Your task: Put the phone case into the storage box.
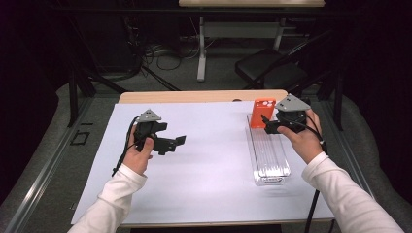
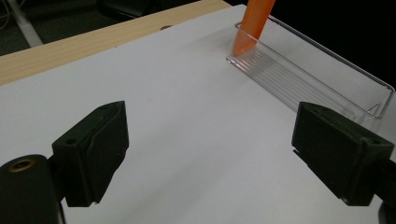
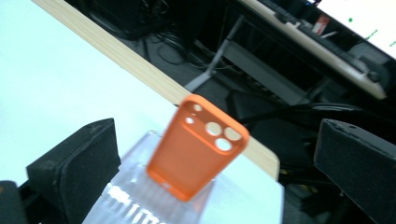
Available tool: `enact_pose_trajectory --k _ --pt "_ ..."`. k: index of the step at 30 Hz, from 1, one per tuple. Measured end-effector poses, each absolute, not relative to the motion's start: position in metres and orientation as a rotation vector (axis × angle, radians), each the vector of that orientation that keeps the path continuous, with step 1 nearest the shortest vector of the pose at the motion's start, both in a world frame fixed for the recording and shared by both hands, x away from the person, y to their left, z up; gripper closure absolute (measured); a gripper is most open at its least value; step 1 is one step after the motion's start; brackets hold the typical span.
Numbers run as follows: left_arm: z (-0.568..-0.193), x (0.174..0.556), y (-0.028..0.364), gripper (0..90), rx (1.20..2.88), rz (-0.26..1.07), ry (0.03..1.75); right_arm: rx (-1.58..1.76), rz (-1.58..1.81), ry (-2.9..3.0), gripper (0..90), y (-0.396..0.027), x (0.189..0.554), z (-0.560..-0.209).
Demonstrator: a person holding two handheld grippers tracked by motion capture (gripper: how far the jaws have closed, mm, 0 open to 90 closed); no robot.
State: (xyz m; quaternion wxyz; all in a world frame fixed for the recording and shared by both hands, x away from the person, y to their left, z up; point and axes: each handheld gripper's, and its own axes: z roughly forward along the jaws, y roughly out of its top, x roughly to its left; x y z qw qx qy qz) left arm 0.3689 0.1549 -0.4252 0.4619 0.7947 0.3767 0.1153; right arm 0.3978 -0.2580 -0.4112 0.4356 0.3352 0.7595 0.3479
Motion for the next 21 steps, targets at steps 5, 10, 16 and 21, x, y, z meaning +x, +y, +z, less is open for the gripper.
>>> enact_pose_trajectory --k 5,10,16,21 --pt "-0.422 0.367 0.156 11.2 1.951 0.278 0.918 0.862 0.958 1.926 0.0 -0.255 0.388 -0.405" --pt "-0.418 0.363 0.155 11.2 1.957 0.268 0.895 0.892 1.048 1.972 0.0 -0.25 0.379 -0.401" --pt "-0.415 0.355 0.153 11.2 1.958 0.263 0.879 0.894 1.099 2.01 0.0 -0.245 0.369 -0.403" --pt "-0.412 0.35 0.151 11.2 1.968 0.277 0.859 0.935 1.184 2.038 0.0 -0.243 0.361 -0.407"
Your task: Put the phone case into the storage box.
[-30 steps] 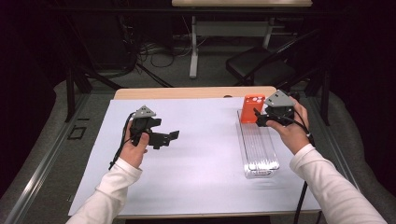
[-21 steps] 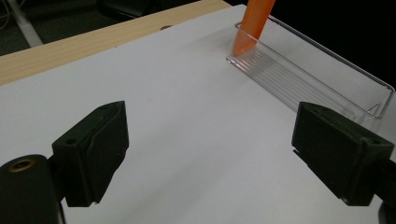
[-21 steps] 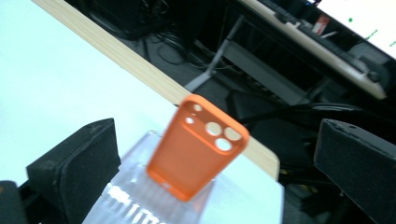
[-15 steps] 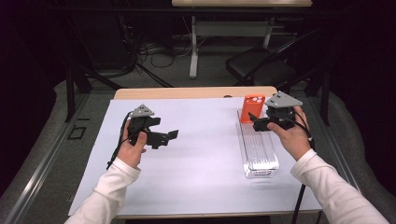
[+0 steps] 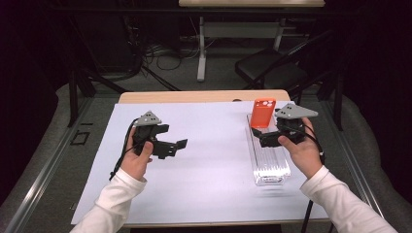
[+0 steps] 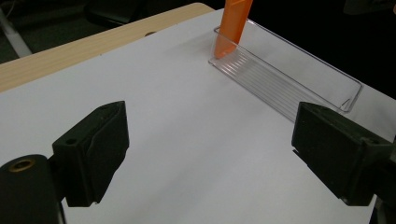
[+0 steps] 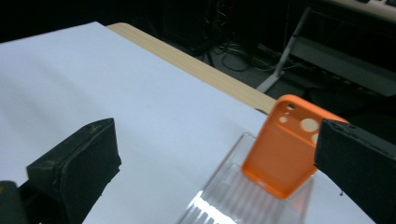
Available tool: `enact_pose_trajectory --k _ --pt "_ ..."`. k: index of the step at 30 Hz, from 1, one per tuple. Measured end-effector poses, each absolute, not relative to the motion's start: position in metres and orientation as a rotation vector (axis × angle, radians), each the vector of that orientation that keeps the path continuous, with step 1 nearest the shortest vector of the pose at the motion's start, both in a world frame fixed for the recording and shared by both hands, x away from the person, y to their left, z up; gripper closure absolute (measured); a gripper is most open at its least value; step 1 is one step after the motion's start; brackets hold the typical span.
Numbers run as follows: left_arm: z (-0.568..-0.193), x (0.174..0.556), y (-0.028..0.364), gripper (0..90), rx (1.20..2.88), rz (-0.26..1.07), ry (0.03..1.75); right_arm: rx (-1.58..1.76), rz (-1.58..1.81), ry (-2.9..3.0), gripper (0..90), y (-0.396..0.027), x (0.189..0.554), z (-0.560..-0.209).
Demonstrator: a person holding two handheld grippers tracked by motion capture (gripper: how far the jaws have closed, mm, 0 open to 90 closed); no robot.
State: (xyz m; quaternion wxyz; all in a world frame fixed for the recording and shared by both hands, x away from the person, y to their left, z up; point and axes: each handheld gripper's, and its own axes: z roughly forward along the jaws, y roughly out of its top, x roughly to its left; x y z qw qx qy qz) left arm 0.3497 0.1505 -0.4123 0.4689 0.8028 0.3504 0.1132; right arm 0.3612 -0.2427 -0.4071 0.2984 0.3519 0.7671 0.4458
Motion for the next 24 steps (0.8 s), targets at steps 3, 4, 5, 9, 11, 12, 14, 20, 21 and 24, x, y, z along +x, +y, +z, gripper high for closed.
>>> enact_pose_trajectory --k 3,4,5,9,11,12,14,20,21,24 --pt "-0.411 0.347 0.15 11.2 1.969 0.276 0.849 0.947 1.223 2.06 0.0 -0.241 0.356 -0.41" --pt "-0.411 0.346 0.15 11.2 1.966 0.272 0.848 0.945 1.23 2.071 0.0 -0.24 0.354 -0.411" --pt "-0.41 0.345 0.15 11.2 1.97 0.274 0.844 0.944 1.239 2.078 0.0 -0.239 0.352 -0.411" --pt "-0.41 0.341 0.151 11.2 1.974 0.272 0.837 0.937 1.274 2.101 0.0 -0.236 0.343 -0.414" --pt "-0.411 0.339 0.151 11.2 1.973 0.267 0.834 0.932 1.288 2.105 0.0 -0.235 0.338 -0.415" --pt "-0.412 0.338 0.151 11.2 1.977 0.271 0.828 0.93 1.296 2.11 0.0 -0.235 0.336 -0.416" --pt "-0.414 0.335 0.152 11.2 1.98 0.267 0.831 0.93 1.309 2.104 0.0 -0.235 0.331 -0.417" --pt "-0.425 0.327 0.155 11.2 1.977 0.257 0.841 0.935 1.313 2.097 0.0 -0.239 0.317 -0.429" --pt "-0.426 0.325 0.156 11.2 1.967 0.253 0.842 0.935 1.304 2.096 0.0 -0.24 0.315 -0.432" --pt "-0.429 0.321 0.159 11.2 1.947 0.249 0.841 0.946 1.298 2.086 0.0 -0.241 0.307 -0.438"
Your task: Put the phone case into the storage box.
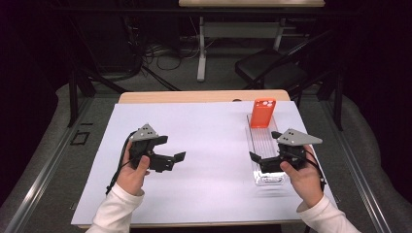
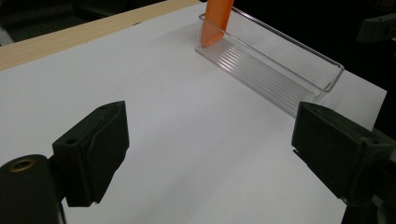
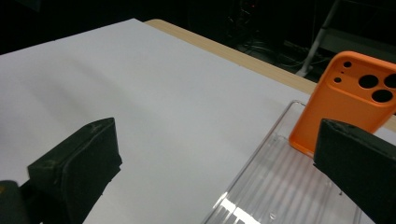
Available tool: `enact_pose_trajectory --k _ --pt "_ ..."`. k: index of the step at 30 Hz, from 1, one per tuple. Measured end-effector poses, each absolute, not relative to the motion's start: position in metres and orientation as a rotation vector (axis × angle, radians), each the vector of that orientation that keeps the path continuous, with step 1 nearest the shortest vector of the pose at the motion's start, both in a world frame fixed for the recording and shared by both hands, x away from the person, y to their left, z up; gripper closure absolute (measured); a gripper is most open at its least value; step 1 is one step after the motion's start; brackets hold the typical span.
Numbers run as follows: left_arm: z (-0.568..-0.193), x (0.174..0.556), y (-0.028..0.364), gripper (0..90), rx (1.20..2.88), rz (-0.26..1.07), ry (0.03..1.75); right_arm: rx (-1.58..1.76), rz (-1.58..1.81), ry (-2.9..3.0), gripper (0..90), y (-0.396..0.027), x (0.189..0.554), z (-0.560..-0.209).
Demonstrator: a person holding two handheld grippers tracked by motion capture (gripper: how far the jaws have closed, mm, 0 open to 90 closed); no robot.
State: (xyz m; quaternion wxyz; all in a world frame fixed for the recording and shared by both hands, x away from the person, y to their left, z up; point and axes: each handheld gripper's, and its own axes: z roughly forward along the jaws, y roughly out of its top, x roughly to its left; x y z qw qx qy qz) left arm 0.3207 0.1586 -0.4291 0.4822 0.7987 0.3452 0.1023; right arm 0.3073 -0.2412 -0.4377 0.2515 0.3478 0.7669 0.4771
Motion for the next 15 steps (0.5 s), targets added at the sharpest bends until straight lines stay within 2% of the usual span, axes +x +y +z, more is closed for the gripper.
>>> enact_pose_trajectory --k 15 --pt "-0.446 0.308 0.173 11.2 1.913 0.253 0.841 0.954 1.319 2.076 0.0 -0.24 0.274 -0.465"
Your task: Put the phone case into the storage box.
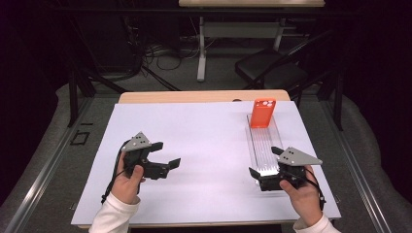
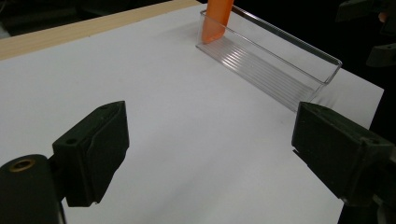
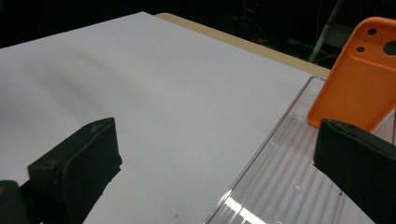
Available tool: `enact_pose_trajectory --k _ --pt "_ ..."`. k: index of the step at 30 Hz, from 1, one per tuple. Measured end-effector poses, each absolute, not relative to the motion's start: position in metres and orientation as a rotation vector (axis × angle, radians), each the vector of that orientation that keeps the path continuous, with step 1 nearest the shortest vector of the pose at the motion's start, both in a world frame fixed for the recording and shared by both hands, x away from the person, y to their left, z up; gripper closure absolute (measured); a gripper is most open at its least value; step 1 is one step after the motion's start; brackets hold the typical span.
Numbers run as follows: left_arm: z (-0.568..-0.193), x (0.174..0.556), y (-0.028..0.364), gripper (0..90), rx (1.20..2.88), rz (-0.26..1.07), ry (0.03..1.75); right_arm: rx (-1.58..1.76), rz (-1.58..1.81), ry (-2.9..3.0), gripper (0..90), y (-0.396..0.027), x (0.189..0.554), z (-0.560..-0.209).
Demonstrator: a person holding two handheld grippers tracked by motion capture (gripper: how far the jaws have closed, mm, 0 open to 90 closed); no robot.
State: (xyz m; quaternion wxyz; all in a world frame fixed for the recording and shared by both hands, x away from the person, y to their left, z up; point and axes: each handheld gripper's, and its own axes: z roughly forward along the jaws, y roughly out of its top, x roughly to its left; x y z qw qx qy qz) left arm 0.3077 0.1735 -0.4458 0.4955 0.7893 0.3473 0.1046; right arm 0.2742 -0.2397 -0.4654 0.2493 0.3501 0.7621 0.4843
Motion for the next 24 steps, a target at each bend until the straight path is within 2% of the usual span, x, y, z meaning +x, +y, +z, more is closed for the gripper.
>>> enact_pose_trajectory --k 24 --pt "-0.478 0.296 0.191 11.2 1.853 0.293 0.832 1.036 1.317 1.985 2.1 -0.262 0.248 -0.497"
